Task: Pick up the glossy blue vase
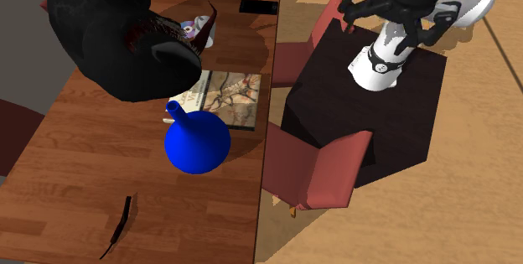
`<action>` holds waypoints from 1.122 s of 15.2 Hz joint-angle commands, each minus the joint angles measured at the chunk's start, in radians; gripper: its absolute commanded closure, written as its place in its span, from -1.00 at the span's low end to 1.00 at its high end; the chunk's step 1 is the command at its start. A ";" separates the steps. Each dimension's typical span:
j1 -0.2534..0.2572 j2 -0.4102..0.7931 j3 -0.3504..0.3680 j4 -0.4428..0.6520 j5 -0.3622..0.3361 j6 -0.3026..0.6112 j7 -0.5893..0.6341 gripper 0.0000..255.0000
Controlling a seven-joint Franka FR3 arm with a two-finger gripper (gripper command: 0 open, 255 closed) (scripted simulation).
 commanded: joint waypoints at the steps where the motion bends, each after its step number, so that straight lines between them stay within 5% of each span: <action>1: -0.008 0.058 -0.037 0.030 -0.020 0.037 -0.046 -1.00; 9: -0.027 0.317 -0.164 0.209 -0.034 0.146 -0.217 -1.00; 17: -0.061 0.618 -0.260 0.470 0.045 0.200 -0.406 -1.00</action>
